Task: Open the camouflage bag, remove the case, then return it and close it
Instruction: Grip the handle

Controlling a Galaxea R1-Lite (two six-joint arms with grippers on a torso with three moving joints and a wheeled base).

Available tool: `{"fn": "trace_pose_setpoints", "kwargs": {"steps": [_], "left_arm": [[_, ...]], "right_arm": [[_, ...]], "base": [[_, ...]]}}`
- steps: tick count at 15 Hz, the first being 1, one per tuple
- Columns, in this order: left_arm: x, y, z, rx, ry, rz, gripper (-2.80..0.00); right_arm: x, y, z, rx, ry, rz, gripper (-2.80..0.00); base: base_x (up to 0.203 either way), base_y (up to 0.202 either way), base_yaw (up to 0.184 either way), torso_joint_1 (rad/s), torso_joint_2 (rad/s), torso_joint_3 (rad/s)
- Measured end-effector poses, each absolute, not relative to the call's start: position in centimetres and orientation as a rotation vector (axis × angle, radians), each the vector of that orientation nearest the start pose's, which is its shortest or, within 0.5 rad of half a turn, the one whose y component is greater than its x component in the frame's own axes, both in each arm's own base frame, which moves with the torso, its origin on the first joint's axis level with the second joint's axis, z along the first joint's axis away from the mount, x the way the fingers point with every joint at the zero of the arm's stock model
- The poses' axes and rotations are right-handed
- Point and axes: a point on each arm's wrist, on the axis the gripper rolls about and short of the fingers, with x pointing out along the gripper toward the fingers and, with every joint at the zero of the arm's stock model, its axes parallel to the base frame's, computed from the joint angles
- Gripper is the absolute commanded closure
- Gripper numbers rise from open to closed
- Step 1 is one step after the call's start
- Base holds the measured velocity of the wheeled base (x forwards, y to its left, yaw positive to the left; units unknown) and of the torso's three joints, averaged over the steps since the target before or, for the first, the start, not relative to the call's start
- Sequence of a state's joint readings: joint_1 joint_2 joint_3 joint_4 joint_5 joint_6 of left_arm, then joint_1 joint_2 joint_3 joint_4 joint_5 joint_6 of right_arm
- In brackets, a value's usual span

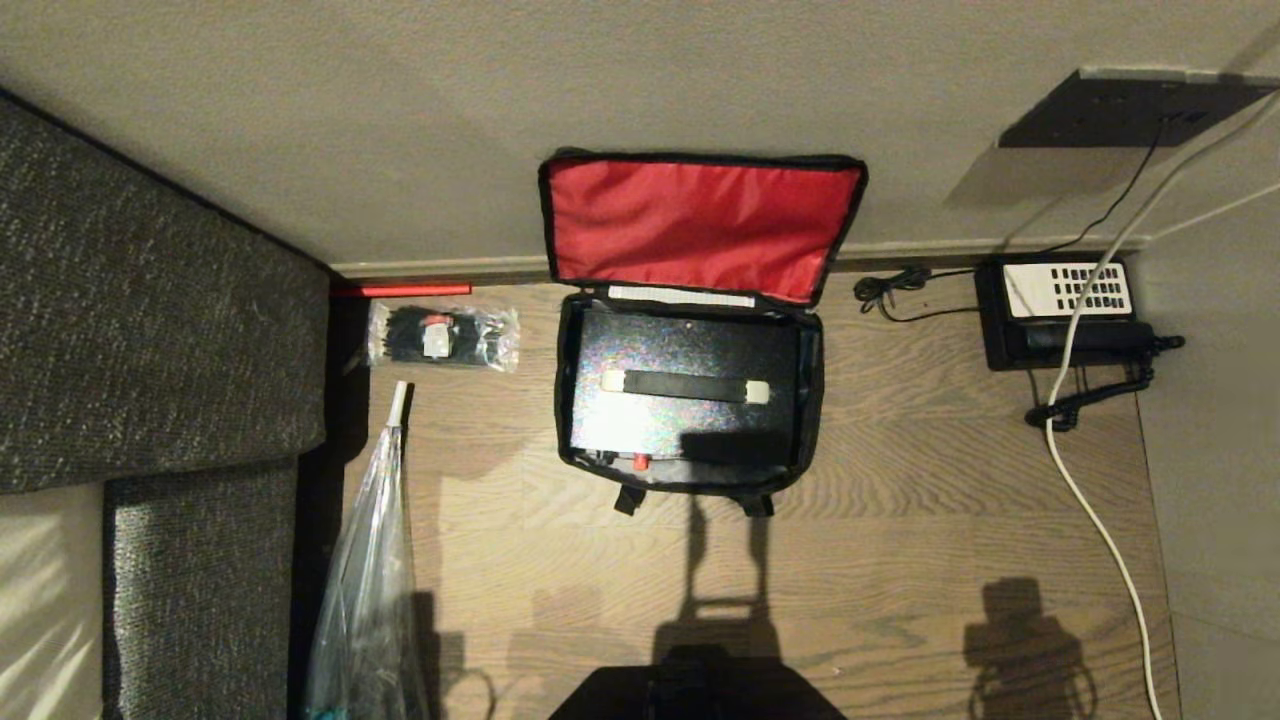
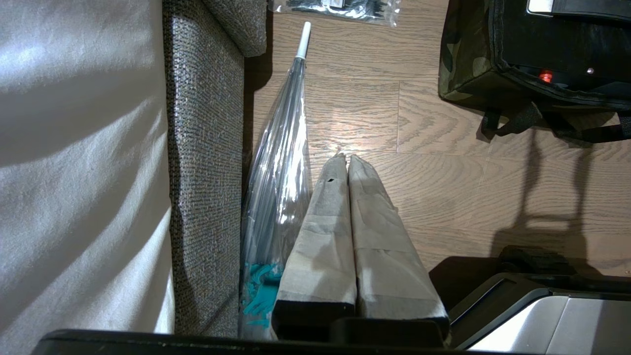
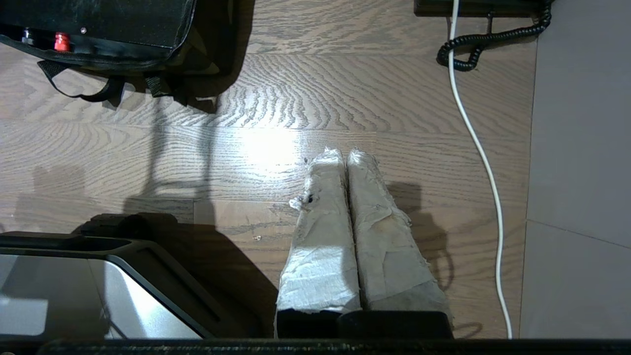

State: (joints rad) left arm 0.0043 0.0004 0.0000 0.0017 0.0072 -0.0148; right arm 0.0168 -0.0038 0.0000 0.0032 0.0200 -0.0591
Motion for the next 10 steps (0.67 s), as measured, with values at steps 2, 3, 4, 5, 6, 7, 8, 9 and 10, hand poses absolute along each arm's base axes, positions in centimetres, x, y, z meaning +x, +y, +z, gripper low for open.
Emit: {"fn": "trace_pose_setpoints", "kwargs": {"steps": [2,3,4,5,6,7,8,9,10], "left_arm": [[-2.28,0.01,7.53,-0.015,0.002,0.012,0.00],[-2.28,0.01,7.53,-0.015,0.002,0.011,0.00],[-2.28,0.01,7.53,-0.015,0.002,0.012,0.00],[-2.28,0.01,7.53,-0.015,0.002,0.011,0.00],[-2.28,0.01,7.53,-0.015,0.002,0.012,0.00],[-2.28,0.01,7.53,-0.015,0.002,0.011,0.00],[-2.28,0.01,7.53,-0.015,0.002,0.012,0.00],[-2.28,0.01,7.53,-0.015,0.002,0.012,0.00],[-2.28,0.01,7.53,-0.015,0.002,0.012,0.00]], "right_arm": [[-2.31,0.01,7.51,-0.059,-0.002,0.036,0.00],[-2.31,0.00,7.51,-0.060,-0.002,0.036,0.00],[-2.31,0.01,7.51,-0.059,-0.002,0.036,0.00],[-2.31,0.01,7.51,-0.059,-0.002,0.036,0.00],[-2.31,0.01,7.51,-0.059,-0.002,0.036,0.00],[-2.31,0.01,7.51,-0.059,-0.002,0.036,0.00],[-2.31,0.01,7.51,-0.059,-0.002,0.036,0.00],[-2.30,0.01,7.51,-0.059,-0.001,0.036,0.00],[-2.30,0.01,7.51,-0.059,-0.001,0.036,0.00]], "base": [[0.000,0.000,0.000,0.000,0.00,0.000],[0.000,0.000,0.000,0.000,0.00,0.000],[0.000,0.000,0.000,0.000,0.00,0.000],[0.000,0.000,0.000,0.000,0.00,0.000],[0.000,0.000,0.000,0.000,0.00,0.000],[0.000,0.000,0.000,0.000,0.00,0.000],[0.000,0.000,0.000,0.000,0.00,0.000],[0.000,0.000,0.000,0.000,0.00,0.000],[0.000,0.000,0.000,0.000,0.00,0.000]]}}
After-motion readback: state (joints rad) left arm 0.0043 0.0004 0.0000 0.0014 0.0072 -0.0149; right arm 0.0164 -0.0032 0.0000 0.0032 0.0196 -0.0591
